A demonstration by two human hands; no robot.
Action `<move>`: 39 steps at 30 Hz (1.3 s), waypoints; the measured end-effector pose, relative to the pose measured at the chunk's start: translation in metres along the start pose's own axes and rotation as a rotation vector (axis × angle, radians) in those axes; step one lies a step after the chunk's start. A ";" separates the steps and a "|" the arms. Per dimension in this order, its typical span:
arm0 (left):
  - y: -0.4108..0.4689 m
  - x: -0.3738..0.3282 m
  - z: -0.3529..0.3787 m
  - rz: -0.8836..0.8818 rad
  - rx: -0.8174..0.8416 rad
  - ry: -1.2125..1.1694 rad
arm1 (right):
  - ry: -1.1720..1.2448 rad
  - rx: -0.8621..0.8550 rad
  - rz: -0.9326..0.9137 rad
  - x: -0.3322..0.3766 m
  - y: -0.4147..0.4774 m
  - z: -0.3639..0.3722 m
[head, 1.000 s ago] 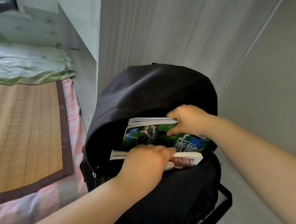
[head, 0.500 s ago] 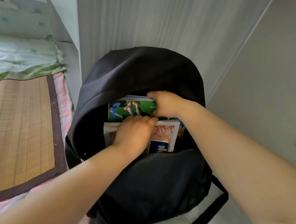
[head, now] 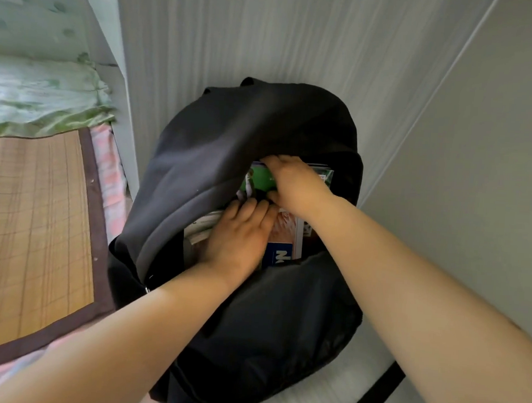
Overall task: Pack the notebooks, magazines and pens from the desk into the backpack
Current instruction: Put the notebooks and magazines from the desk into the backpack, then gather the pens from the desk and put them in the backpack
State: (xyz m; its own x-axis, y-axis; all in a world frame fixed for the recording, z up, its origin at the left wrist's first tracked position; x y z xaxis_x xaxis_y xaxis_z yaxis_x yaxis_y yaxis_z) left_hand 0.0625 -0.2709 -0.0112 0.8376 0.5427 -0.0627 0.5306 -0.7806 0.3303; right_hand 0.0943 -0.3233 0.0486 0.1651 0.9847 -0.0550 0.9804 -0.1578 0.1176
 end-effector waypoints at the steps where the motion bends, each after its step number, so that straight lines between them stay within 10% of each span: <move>1: 0.000 0.000 0.001 0.007 0.001 0.012 | 0.004 -0.017 -0.013 -0.001 -0.001 -0.001; 20: -0.078 -0.007 -0.075 -0.030 -0.212 -0.440 | 0.246 -0.176 0.059 -0.033 -0.104 -0.017; 27: -0.130 -0.109 -0.042 0.391 0.027 -0.633 | 0.466 -0.048 0.466 -0.073 -0.273 0.020; 39: -0.240 -0.266 0.075 0.854 0.594 -0.649 | 0.617 -0.296 1.350 -0.037 -0.582 0.078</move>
State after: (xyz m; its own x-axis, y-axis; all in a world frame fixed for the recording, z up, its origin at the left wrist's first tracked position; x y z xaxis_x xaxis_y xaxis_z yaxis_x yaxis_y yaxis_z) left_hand -0.2775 -0.2510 -0.1441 0.7650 -0.3348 -0.5502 -0.3858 -0.9222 0.0247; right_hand -0.4738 -0.2734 -0.0947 0.7532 0.0054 0.6578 0.0663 -0.9955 -0.0678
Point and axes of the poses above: each hand's wrist, its own y-axis towards the middle knuckle, its own z-axis out of the palm, x = y × z, the point moved 9 cm from there along y, towards the middle knuckle, and after that the axes turned 2 degrees about -y, right-handed, at the moved point
